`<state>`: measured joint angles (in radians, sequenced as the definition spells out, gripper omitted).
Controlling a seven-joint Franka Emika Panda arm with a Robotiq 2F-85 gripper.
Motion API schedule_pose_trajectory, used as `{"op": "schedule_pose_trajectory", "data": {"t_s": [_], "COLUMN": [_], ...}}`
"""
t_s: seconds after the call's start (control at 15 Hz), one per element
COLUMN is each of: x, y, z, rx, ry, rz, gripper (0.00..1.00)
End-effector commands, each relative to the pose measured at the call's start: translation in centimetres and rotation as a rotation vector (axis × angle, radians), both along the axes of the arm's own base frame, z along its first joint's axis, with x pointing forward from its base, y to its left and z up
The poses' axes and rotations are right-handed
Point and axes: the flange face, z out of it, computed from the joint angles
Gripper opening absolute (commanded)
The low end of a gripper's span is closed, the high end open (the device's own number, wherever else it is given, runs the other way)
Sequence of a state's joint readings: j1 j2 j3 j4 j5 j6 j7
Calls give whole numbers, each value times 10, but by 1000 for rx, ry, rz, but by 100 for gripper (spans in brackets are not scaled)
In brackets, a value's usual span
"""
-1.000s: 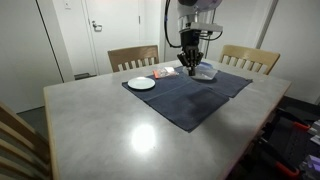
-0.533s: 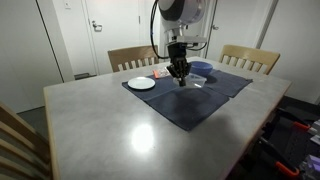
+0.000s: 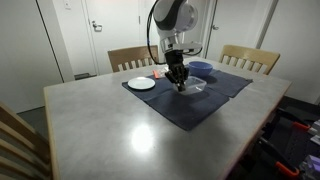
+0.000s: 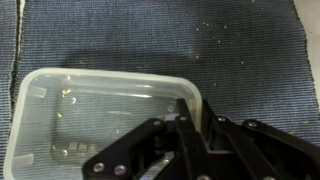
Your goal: Pick the plastic box and pour its contents into the bowl
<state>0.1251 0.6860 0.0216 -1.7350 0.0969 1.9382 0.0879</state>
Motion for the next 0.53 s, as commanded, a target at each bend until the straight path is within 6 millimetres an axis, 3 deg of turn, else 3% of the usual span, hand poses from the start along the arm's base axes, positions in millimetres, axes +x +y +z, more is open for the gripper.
{"op": "schedule_pose_trajectory", "data": {"t_s": [0.0,0.47], "x": [3,2], "y": [4,13], "z": [10,51], "rx": [-39,-80], "ry": [12,-34], "rz": [11,30], "gripper": [48,96]}}
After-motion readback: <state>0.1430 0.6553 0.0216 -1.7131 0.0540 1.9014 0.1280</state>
